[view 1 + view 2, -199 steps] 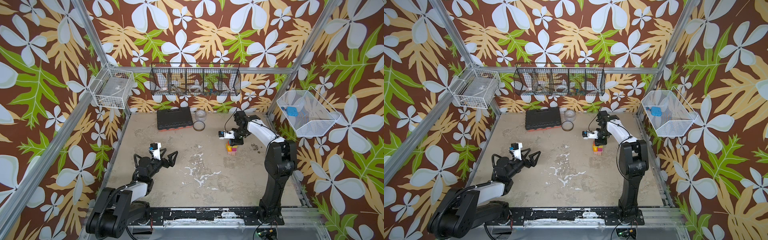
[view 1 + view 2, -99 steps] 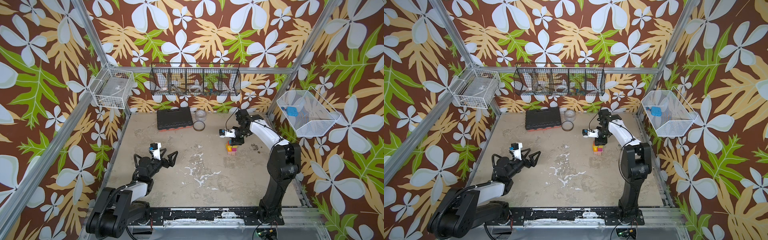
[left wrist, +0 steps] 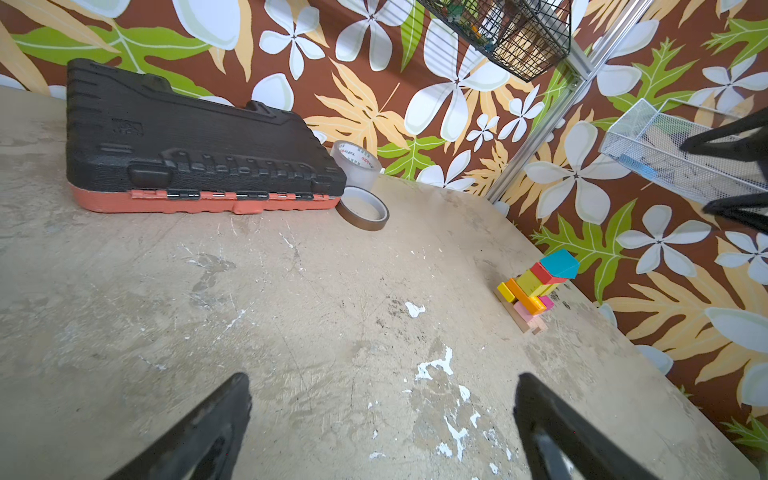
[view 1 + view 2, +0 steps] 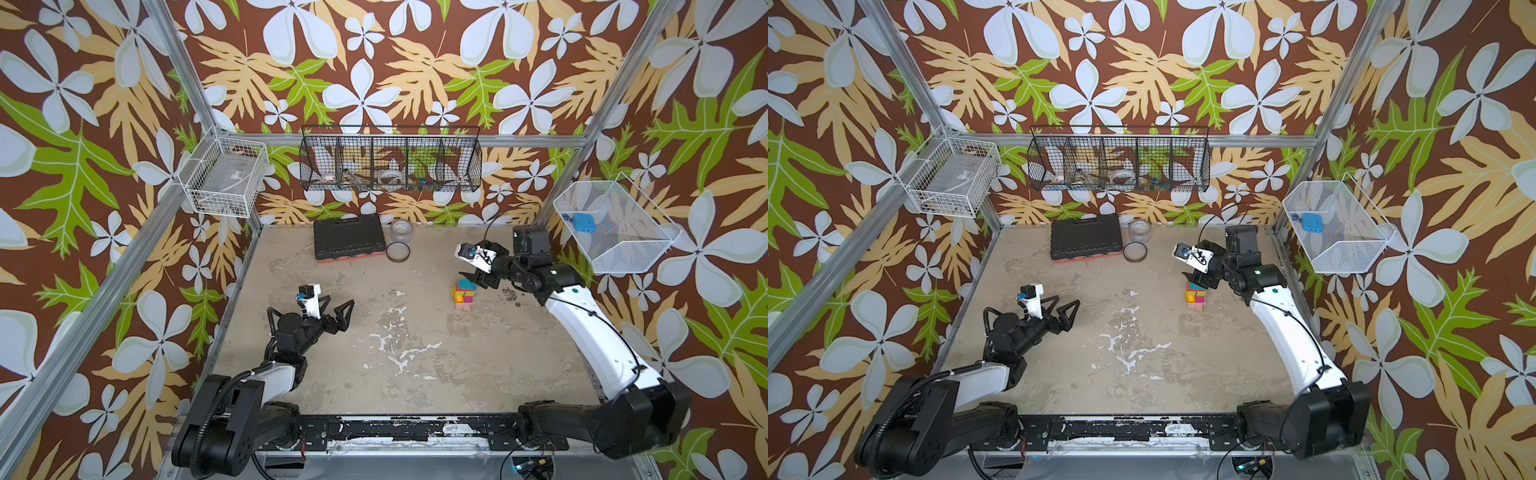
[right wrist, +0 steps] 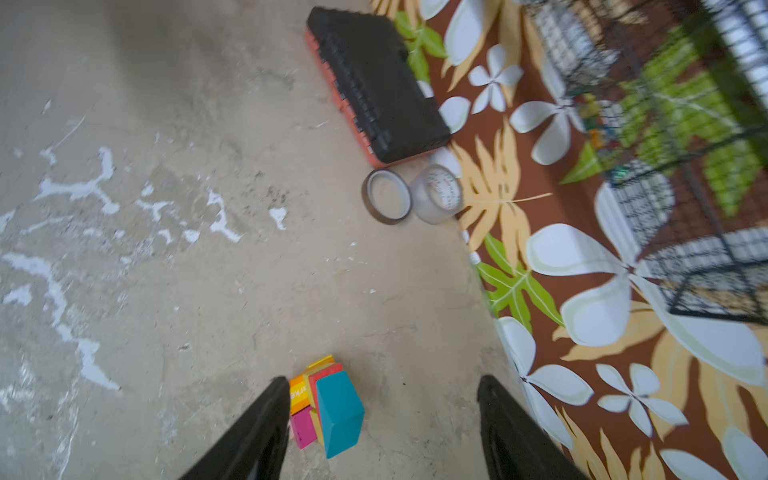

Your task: Build the wood block tower

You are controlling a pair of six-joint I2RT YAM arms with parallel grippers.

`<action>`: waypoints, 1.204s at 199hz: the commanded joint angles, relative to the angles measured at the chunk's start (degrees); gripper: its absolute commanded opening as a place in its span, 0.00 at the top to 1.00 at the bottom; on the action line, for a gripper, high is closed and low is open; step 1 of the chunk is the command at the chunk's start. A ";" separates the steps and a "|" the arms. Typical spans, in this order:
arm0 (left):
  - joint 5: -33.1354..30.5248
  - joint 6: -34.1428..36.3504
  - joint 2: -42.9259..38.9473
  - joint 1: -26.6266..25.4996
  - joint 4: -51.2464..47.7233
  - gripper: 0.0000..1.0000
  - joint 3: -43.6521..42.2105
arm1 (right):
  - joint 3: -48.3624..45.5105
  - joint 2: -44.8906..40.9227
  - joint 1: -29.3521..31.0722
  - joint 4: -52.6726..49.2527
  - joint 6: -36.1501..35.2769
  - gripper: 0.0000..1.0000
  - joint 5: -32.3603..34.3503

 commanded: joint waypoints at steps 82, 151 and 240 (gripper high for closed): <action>-13.36 -1.63 -5.42 -0.03 -2.94 0.00 -1.78 | -52.22 -24.46 -8.03 57.44 47.00 0.00 38.73; -29.63 -6.27 -14.39 0.58 -3.81 0.00 -6.13 | -56.73 -7.63 -14.00 69.11 59.19 0.00 38.82; -30.00 11.35 2.10 3.75 -9.41 0.00 10.88 | -57.36 6.05 -13.86 85.75 56.89 0.00 31.86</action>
